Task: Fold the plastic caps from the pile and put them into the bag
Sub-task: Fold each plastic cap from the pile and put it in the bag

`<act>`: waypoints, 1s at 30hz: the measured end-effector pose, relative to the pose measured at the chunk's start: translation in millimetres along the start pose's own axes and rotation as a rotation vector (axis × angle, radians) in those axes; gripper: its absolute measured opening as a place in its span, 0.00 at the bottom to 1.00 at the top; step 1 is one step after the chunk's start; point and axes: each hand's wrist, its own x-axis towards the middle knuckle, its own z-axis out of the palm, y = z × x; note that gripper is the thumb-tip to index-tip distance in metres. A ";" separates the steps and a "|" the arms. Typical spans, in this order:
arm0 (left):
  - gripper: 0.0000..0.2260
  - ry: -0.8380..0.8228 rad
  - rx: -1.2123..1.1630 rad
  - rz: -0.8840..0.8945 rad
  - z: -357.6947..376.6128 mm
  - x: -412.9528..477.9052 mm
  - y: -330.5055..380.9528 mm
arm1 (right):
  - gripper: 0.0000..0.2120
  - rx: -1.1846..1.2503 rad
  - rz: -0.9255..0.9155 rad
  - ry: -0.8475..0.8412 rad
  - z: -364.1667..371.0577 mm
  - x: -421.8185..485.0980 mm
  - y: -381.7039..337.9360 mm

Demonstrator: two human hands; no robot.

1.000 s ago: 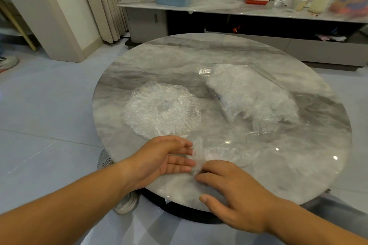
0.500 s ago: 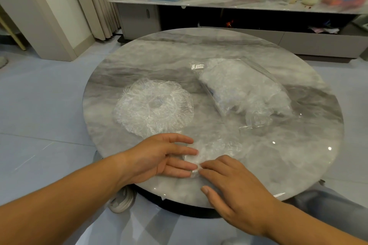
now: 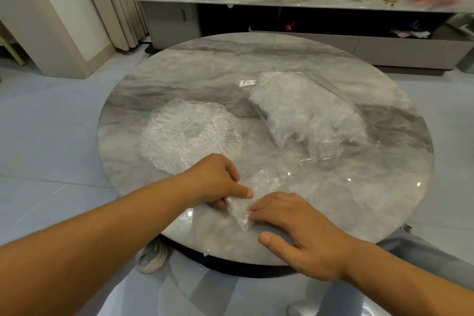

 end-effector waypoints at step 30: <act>0.18 -0.503 -0.912 -0.062 -5.2 -29.7 -11.7 | 0.20 0.799 0.299 0.489 -27.7 21.9 -12.5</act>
